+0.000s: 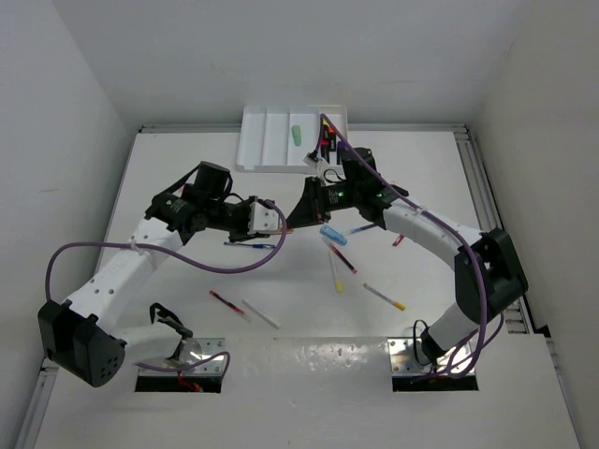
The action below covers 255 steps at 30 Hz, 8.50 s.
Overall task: Sort the stationery into containers
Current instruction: Pass the stationery from the left arm to the right, then place the stationery into the container, then grab a piece of stationery with the right arm, then pass the stationery from the right arm to the left, then pass the stationery from the left arm to the right
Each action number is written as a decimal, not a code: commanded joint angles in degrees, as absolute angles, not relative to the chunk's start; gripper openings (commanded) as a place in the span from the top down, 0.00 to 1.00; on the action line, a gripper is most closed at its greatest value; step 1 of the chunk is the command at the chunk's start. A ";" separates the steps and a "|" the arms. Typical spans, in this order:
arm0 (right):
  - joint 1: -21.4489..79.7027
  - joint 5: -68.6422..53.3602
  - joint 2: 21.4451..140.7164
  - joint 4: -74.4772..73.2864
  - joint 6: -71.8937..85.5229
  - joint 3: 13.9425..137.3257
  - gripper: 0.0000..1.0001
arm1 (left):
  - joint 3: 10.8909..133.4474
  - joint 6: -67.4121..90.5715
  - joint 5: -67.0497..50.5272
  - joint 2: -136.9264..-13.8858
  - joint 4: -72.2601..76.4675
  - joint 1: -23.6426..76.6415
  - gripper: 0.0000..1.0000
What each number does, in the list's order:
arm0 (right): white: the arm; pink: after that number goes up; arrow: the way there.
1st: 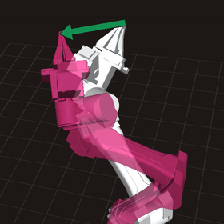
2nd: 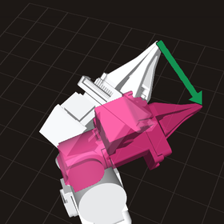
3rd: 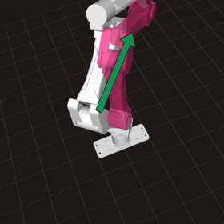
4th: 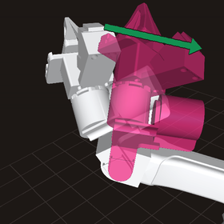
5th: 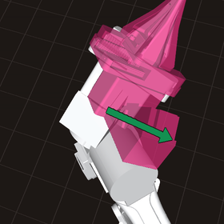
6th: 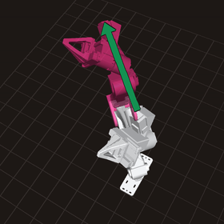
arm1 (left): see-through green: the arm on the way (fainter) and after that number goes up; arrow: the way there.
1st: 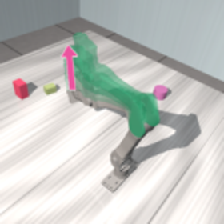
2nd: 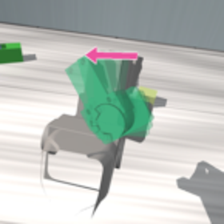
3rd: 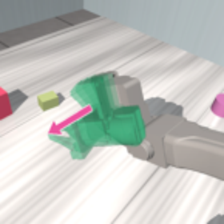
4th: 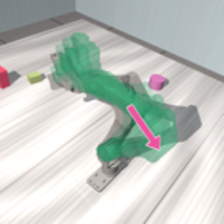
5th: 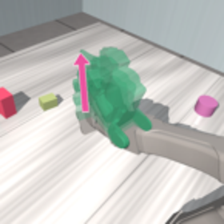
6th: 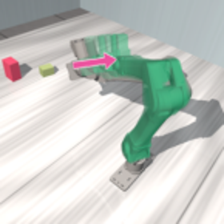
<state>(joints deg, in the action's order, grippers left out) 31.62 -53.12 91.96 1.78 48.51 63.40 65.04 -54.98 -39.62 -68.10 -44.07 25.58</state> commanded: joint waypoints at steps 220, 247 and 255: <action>51.41 -8.35 91.41 -30.23 -23.03 85.78 1.00 | 52.73 25.66 -61.44 -68.64 -8.88 9.23 0.50; 28.57 -55.00 84.81 -5.84 38.53 76.74 0.64 | 78.04 -48.50 -93.16 -82.36 -71.18 -4.39 1.00; 31.72 -56.43 84.55 13.78 55.80 66.72 0.49 | 79.63 -51.77 -93.08 -80.42 -75.15 -5.98 1.00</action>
<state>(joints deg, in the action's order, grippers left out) 29.93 -53.01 85.91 0.89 45.50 68.38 77.54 -45.84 -82.70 -82.94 -71.57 -4.78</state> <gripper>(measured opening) 0.506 0.250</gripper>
